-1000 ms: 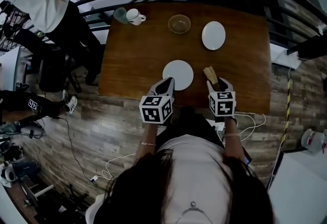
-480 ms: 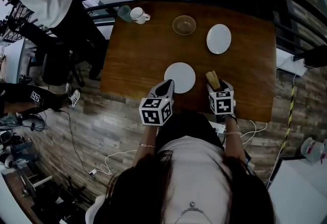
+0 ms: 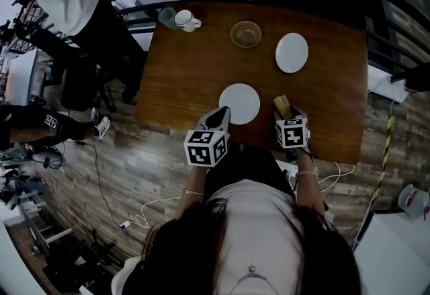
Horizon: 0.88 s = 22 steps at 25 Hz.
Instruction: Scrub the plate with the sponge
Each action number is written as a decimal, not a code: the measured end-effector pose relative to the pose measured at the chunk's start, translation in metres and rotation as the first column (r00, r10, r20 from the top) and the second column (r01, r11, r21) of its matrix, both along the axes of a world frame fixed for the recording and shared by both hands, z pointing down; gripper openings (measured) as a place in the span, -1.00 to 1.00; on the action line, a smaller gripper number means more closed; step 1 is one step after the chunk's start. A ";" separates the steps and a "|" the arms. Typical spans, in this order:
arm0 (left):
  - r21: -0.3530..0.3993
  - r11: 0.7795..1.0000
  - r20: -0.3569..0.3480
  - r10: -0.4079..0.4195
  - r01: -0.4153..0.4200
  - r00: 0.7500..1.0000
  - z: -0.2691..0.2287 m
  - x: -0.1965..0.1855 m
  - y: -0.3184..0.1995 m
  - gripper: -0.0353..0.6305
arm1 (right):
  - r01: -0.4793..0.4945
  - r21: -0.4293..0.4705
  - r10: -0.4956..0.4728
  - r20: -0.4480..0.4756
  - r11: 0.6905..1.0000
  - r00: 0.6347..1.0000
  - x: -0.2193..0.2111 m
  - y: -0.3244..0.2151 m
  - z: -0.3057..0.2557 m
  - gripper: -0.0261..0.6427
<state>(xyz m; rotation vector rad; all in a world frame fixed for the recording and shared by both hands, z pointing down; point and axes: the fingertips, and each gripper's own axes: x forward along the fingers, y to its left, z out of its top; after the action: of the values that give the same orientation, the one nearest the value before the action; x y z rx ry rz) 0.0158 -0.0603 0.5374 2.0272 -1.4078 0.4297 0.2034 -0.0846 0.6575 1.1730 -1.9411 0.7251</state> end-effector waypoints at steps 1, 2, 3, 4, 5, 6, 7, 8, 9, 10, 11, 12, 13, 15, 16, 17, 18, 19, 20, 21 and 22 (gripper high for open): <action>0.000 1.000 -0.001 0.000 0.000 1.000 0.000 -0.001 -0.001 -0.87 | 0.002 -0.004 -0.002 -0.008 1.000 1.000 -0.001 0.001 0.002 -0.21; 0.001 1.000 -0.003 0.000 0.000 1.000 -0.001 -0.002 -0.003 -0.87 | 0.003 -0.010 -0.003 -0.018 1.000 1.000 0.000 0.002 0.005 -0.21; 0.002 1.000 -0.004 0.000 0.000 1.000 -0.001 -0.003 -0.004 -0.87 | 0.002 -0.016 -0.002 -0.028 1.000 1.000 0.001 0.004 0.008 -0.21; 0.003 1.000 -0.005 0.001 -0.001 1.000 -0.002 -0.003 -0.005 -0.87 | -0.001 -0.022 0.000 -0.034 1.000 0.999 0.002 0.006 0.010 -0.21; 0.005 1.000 -0.005 0.002 -0.002 1.000 -0.003 -0.003 -0.006 -0.87 | -0.006 -0.026 0.005 -0.036 1.000 0.999 0.003 0.007 0.012 -0.21; 0.007 1.000 -0.004 0.003 -0.003 1.000 -0.005 -0.004 -0.007 -0.87 | -0.012 -0.028 0.010 -0.037 1.000 0.999 0.004 0.007 0.013 -0.21; 0.009 1.000 -0.005 0.005 -0.005 1.000 -0.005 -0.004 -0.008 -0.87 | -0.018 -0.028 0.016 -0.038 0.999 0.999 0.005 0.008 0.014 -0.21; 0.010 1.000 -0.006 0.006 -0.006 1.000 -0.006 -0.006 -0.009 -0.87 | -0.022 -0.026 0.021 -0.041 0.999 0.999 0.005 0.007 0.014 -0.22; 0.010 1.000 -0.009 0.006 -0.006 1.000 -0.005 -0.008 -0.010 -0.87 | -0.024 -0.024 0.023 -0.046 0.999 0.999 0.005 0.007 0.015 -0.23; 0.009 1.000 -0.011 0.006 -0.006 1.000 -0.005 -0.010 -0.011 -0.87 | -0.026 -0.020 0.025 -0.054 0.999 0.998 0.005 0.006 0.015 -0.26; 0.007 1.000 -0.012 0.007 -0.007 1.000 -0.004 -0.013 -0.011 -0.87 | -0.029 -0.017 0.028 -0.061 0.999 0.998 0.005 0.005 0.015 -0.29; 0.005 1.000 -0.015 0.008 -0.008 1.000 -0.003 -0.015 -0.011 -0.87 | -0.034 -0.016 0.033 -0.066 0.999 0.997 0.004 0.005 0.016 -0.31; 0.003 1.000 -0.017 0.010 -0.010 1.000 -0.002 -0.017 -0.011 -0.87 | -0.040 -0.018 0.039 -0.069 0.999 0.997 0.004 0.006 0.016 -0.33; 0.003 1.000 -0.024 0.015 -0.015 1.000 -0.001 -0.020 -0.012 -0.87 | -0.047 -0.024 0.045 -0.079 0.999 0.996 0.003 0.007 0.016 -0.39; 0.003 1.000 -0.028 0.018 -0.018 0.999 0.000 -0.021 -0.013 -0.87 | -0.048 -0.024 0.046 -0.083 0.999 0.995 0.003 0.007 0.014 -0.42; 0.003 1.000 -0.031 0.021 -0.020 0.999 0.000 -0.022 -0.015 -0.87 | -0.050 -0.024 0.048 -0.084 0.998 0.995 0.002 0.007 0.012 -0.46; 0.002 1.000 -0.033 0.024 -0.024 0.999 0.000 -0.023 -0.016 -0.87 | -0.053 -0.025 0.051 -0.083 0.998 0.995 0.002 0.007 0.010 -0.50; 0.002 1.000 -0.035 0.028 -0.028 0.999 0.000 -0.024 -0.017 -0.87 | -0.058 -0.027 0.056 -0.082 0.998 0.995 0.003 0.007 0.009 -0.53; 0.001 0.999 -0.037 0.033 -0.033 0.999 -0.001 -0.025 -0.018 -0.87 | -0.063 -0.030 0.061 -0.082 0.998 0.995 0.004 0.007 0.009 -0.55; 0.001 0.999 -0.039 0.039 -0.039 0.998 -0.001 -0.027 -0.019 -0.87 | -0.066 -0.032 0.063 -0.082 0.997 0.995 0.003 0.007 0.008 -0.57; 0.000 0.999 -0.043 0.044 -0.044 0.998 -0.002 -0.030 -0.019 -0.87 | -0.066 -0.036 0.063 -0.081 0.997 0.995 0.001 0.008 0.007 -0.59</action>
<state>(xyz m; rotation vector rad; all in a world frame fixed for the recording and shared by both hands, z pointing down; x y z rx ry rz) -0.0142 -0.0798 0.5356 2.0580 -1.3393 0.4035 0.2047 -0.0765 0.6648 1.2274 -1.8231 0.7349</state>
